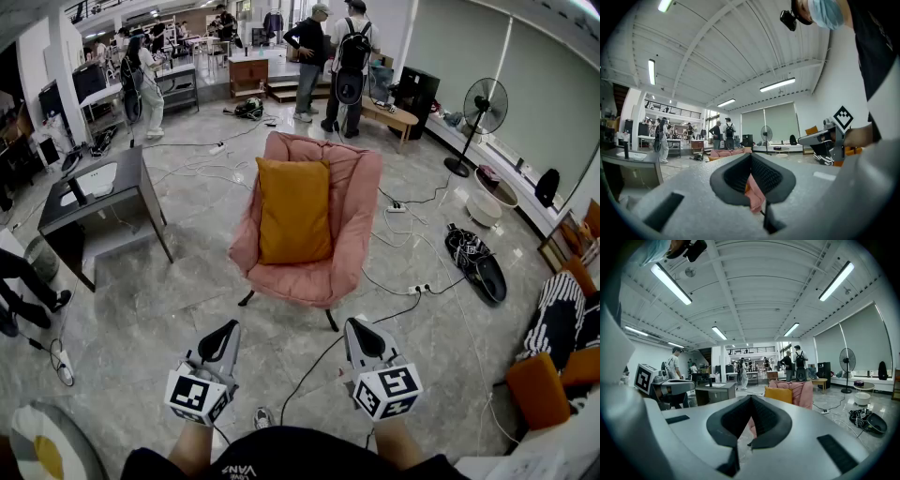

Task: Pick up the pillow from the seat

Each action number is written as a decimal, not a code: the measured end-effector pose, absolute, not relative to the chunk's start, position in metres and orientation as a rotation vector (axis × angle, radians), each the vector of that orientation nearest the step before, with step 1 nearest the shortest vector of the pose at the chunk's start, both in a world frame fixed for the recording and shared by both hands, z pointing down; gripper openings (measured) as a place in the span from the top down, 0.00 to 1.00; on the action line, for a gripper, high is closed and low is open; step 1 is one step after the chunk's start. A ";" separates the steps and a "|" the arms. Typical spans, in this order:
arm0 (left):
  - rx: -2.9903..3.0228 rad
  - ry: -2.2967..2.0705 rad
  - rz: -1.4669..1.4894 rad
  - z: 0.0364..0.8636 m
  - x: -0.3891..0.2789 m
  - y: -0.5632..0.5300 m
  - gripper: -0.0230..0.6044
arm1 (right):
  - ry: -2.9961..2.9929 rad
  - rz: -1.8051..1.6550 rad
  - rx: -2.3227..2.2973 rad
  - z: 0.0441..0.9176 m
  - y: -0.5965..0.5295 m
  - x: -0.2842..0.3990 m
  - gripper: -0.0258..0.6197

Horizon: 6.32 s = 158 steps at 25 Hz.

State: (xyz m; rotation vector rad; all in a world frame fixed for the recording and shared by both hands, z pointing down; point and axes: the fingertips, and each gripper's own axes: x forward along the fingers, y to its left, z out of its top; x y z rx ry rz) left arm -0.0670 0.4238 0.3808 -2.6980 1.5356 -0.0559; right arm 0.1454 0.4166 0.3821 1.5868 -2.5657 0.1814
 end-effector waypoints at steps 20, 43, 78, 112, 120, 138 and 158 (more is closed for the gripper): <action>-2.825 1.300 -0.070 0.398 -0.091 0.384 0.92 | -2.580 0.218 1.701 0.385 0.392 0.109 0.95; -2.954 1.275 -0.100 0.431 -0.110 0.304 0.48 | -2.548 0.387 1.716 0.415 0.308 0.095 0.55; -2.911 1.542 -0.098 0.448 -0.067 0.038 0.48 | -2.616 0.481 1.554 0.440 0.021 0.151 0.54; -3.187 1.206 -0.183 0.485 -0.104 -0.218 0.48 | -2.339 0.567 1.959 0.461 -0.174 0.132 0.55; -3.182 1.443 -0.208 0.521 -0.090 -0.271 0.48 | -2.335 0.681 1.852 0.504 -0.255 0.172 0.55; -3.151 1.837 -0.344 0.616 -0.063 -0.354 0.46 | -2.242 0.721 1.586 0.621 -0.401 0.227 0.55; -3.222 2.109 -0.336 0.698 -0.055 -0.388 0.41 | -2.353 1.050 1.334 0.726 -0.490 0.229 0.53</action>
